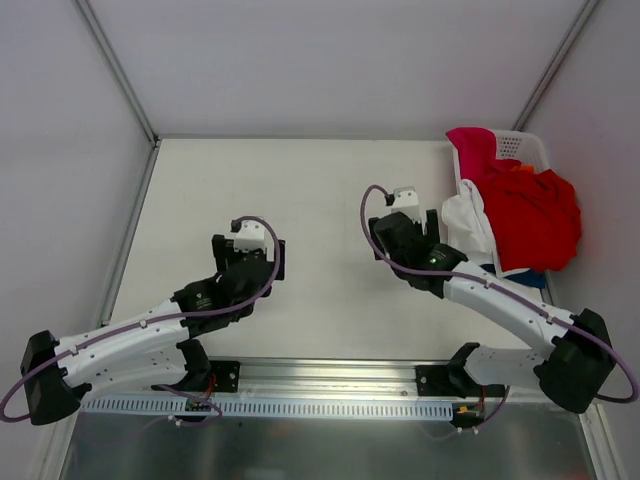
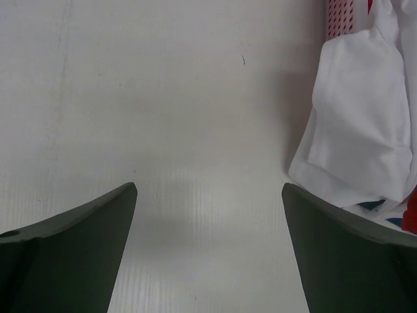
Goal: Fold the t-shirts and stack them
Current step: Grab the tshirt from the pile
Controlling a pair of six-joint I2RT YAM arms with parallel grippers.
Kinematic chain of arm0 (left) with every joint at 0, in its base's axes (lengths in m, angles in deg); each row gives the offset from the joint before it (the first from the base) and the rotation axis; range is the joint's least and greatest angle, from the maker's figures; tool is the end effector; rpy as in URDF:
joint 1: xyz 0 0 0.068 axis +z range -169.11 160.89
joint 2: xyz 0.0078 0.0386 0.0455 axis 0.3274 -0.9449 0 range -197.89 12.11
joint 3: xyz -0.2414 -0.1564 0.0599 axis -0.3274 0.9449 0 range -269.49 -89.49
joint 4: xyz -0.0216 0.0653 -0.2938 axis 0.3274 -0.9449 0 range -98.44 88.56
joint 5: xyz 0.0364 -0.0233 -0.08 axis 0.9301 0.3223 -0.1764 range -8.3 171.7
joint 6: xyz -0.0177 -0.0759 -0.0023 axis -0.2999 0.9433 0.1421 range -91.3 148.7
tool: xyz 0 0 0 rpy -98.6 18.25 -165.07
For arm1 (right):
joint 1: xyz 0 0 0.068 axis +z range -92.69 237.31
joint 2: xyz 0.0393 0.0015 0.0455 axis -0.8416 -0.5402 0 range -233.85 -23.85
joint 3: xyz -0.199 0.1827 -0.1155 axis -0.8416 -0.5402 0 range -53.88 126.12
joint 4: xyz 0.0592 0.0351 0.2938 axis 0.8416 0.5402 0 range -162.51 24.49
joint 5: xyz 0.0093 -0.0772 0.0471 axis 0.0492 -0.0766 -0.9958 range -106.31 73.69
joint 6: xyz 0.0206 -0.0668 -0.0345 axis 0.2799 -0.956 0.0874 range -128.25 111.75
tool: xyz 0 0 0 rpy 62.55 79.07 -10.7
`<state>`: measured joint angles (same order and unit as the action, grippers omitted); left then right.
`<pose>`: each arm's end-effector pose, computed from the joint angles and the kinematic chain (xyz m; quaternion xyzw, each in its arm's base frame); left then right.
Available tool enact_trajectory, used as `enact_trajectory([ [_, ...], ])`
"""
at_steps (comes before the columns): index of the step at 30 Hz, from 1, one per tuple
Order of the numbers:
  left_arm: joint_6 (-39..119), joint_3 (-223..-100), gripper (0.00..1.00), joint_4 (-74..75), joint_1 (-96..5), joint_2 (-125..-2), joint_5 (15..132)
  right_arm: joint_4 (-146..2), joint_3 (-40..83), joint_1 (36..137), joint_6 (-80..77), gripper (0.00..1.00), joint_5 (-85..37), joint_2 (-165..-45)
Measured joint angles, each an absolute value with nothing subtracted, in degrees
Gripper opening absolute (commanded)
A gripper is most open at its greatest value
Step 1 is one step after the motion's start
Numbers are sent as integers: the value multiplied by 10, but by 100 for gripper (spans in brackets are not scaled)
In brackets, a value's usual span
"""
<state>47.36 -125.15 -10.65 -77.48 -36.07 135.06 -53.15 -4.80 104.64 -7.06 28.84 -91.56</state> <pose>0.1656 -0.1669 0.2804 0.0143 0.7812 -0.0214 0.6238 0.2372 0.1876 0.2684 -0.1703 0.8295 -0.1481 0.5109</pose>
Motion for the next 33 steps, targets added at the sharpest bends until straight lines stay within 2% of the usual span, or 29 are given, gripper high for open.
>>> enact_trajectory([
  [4, 476, -1255, 99, -109, -771, -399, 1330, -490, 32, 972, -69, 99, 204, -954],
  [9, 494, -1256, 99, -114, -771, -410, 1286, -420, 161, 820, -40, 99, 77, -1043],
  [12, 514, -1256, 99, -110, -771, -404, 1268, -386, 199, 784, -35, 99, 53, -1066],
  [16, 500, -1222, 99, -52, -766, -386, 1215, -387, 167, 775, -35, 99, 39, -1003],
  [19, 494, -1231, 99, -67, -752, -427, 1189, -382, 164, 696, -26, 100, 4, -956],
  [22, 491, -1234, 99, -78, -745, -441, 1182, -366, 170, 640, -25, 99, -16, -966],
  [26, 487, -1234, 99, -75, -745, -397, 1177, -367, 142, 661, -34, 99, -39, -957],
  [29, 484, -1230, 99, -40, -745, -354, 1177, -409, 60, 686, -36, 99, -47, -864],
  [31, 483, -1217, 99, -1, -745, -334, 1177, -448, 0, 670, -29, 99, -77, -784],
  [33, 484, -1209, 99, 22, -745, -332, 1176, -454, -17, 635, -16, 99, -117, -755],
])
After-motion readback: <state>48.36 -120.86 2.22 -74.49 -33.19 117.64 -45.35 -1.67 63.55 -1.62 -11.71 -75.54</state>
